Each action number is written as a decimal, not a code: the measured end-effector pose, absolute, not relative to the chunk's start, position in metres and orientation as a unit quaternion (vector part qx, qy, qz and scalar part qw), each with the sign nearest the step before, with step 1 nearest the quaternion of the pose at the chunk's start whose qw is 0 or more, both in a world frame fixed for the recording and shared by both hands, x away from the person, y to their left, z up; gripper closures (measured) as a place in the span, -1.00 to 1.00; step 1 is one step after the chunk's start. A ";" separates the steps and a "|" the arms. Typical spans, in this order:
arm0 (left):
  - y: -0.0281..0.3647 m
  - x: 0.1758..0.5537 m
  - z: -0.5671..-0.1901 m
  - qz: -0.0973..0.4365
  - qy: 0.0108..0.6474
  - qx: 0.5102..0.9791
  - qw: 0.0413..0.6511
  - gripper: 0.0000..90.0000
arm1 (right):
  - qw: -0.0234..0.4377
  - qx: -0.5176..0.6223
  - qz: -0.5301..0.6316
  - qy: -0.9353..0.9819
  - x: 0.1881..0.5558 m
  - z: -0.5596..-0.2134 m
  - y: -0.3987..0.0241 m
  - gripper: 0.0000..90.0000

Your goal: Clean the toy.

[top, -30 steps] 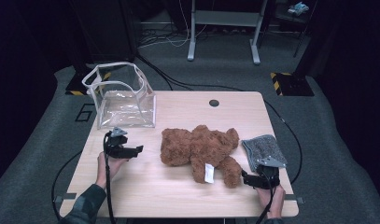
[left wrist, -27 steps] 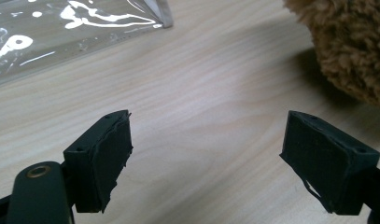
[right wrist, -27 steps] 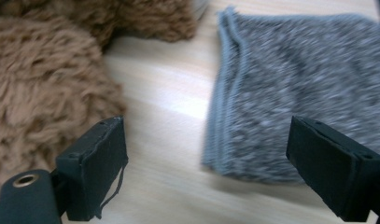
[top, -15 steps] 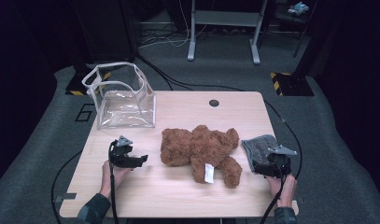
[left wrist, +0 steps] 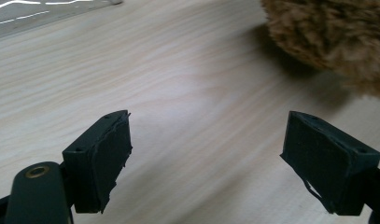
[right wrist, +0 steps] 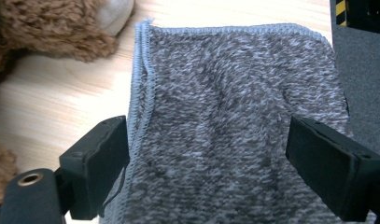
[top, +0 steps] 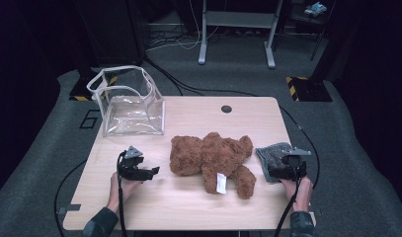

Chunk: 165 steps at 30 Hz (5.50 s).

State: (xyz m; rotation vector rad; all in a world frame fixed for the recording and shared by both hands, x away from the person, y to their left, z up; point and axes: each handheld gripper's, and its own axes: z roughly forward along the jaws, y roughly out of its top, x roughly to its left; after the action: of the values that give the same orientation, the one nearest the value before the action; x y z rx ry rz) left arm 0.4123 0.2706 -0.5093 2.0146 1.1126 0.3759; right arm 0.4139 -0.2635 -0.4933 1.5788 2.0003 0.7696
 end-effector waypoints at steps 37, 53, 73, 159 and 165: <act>0.209 0.385 -0.501 0.137 0.367 0.795 0.464 0.52 | 0.212 0.593 0.251 0.735 0.426 -0.509 -0.264 -0.49; 0.208 0.387 -0.504 0.140 0.373 0.788 0.470 0.94 | 0.206 0.590 0.267 0.734 0.423 -0.506 -0.265 0.43; 0.210 0.388 -0.506 0.138 0.375 0.783 0.476 0.95 | 0.207 0.596 0.313 0.710 0.408 -0.479 -0.276 0.66; 0.208 0.391 -0.503 0.146 0.374 0.788 0.467 0.94 | 0.138 0.324 0.335 0.874 0.451 -0.383 -0.014 0.10; 0.208 0.392 -0.503 0.150 0.372 0.790 0.465 0.94 | 0.108 0.340 0.349 0.867 0.464 -0.386 -0.011 0.11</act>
State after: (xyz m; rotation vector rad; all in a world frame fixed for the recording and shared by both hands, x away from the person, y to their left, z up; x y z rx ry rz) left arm 0.3917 0.2080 -0.5034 1.9391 0.9129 0.3679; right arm 0.4642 -0.0106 -0.3862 0.9988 2.5496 1.0274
